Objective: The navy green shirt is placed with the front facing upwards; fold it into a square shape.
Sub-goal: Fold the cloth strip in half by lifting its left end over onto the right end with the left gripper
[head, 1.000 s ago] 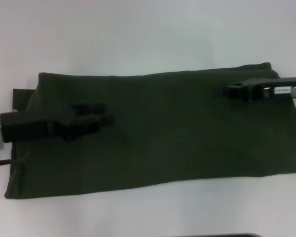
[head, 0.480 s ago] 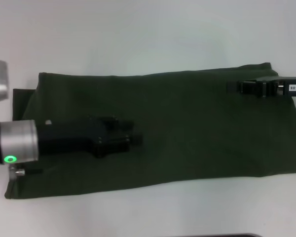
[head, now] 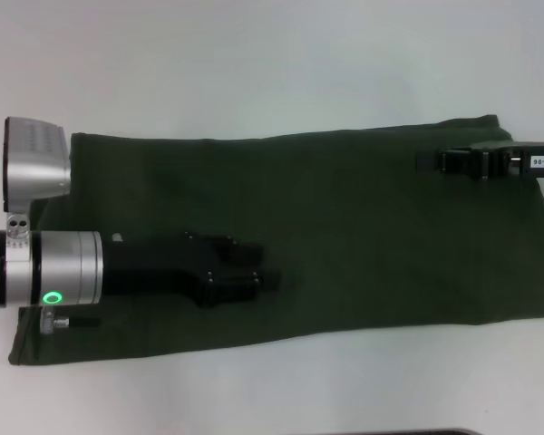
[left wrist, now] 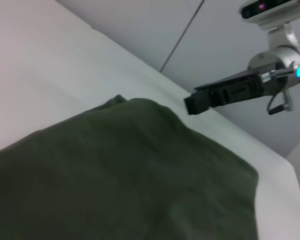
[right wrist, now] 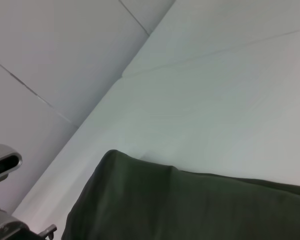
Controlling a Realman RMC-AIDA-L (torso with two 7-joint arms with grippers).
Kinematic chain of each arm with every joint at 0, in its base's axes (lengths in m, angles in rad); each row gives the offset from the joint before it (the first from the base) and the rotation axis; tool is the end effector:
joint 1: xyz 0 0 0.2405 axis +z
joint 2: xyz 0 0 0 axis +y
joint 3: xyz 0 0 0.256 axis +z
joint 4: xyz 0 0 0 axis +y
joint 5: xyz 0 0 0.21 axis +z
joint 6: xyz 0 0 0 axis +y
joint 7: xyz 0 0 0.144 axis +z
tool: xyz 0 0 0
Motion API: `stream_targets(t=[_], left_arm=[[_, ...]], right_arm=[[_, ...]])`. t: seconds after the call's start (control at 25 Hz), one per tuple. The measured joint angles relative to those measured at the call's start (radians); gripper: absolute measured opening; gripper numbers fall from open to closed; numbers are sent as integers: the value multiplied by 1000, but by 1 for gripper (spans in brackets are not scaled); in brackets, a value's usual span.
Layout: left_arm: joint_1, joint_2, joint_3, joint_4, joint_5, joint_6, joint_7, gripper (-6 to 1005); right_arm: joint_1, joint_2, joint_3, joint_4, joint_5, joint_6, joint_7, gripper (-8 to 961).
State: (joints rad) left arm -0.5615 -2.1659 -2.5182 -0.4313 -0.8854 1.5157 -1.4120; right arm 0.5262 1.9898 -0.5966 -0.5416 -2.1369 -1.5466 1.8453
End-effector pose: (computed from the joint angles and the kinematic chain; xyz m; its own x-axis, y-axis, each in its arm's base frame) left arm -0.2665 0.2803 -0.0835 0.7246 0.5801 0.3720 0.5820 -0.8042 0.1205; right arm 0.3041 0.3214 0.0165 0.4545 -0.7696 -0.4484 -0.8434 -0.5338 0.0613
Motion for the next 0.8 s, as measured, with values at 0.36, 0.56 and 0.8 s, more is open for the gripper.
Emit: stream_targets(t=[0.36,0.56,0.8], left_arm=[[-13,-1,57,14,-1,-102,-41,531],[-16,-1,57,13,-2,-82,-45,531],[-10,3,49,-18,-44,11,-41,532]], right_arm=[[0,2,-3,0,0,4,0,21],[0,1,-4,0,0,4,0,21],[0,0,-5,0,0,5,-3,21]])
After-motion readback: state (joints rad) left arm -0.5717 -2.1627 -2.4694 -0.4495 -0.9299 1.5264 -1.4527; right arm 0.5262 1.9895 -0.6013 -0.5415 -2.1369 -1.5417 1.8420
